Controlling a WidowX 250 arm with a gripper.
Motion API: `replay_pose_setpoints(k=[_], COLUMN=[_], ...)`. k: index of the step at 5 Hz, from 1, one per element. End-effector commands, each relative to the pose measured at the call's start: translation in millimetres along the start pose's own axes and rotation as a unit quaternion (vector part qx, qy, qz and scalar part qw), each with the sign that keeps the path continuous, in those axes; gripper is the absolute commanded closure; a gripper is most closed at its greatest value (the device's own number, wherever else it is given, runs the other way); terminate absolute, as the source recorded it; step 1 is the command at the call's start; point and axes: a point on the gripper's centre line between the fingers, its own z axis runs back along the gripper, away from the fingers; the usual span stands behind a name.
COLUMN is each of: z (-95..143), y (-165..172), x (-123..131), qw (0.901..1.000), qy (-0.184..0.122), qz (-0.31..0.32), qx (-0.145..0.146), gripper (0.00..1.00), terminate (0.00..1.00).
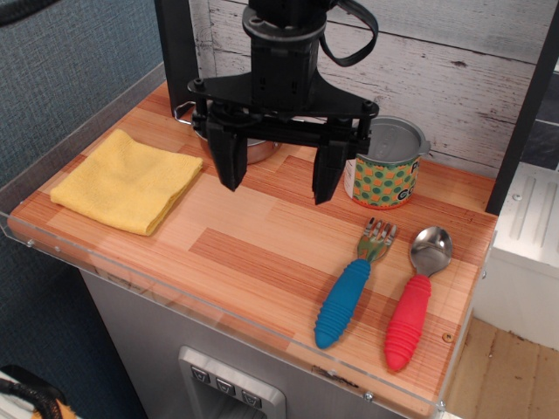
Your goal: Move towel to the left of the blue fork
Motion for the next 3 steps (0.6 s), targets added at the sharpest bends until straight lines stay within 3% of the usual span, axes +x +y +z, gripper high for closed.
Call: replay_pose_setpoints(k=[1, 2, 3], z=[0.0, -8.8, -14.6], y=[0.0, 16.3, 39.4], x=[0.0, 9.1, 20.2], qw=[1.0, 0.9999, 0.9991], qy=[0.0, 0.004, -0.014], qz=[0.0, 0.015, 0.039], qx=[0.0, 0.003, 0.012], gripper=[0.0, 0.0, 0.0], terminate=[0.0, 0.0, 0.0])
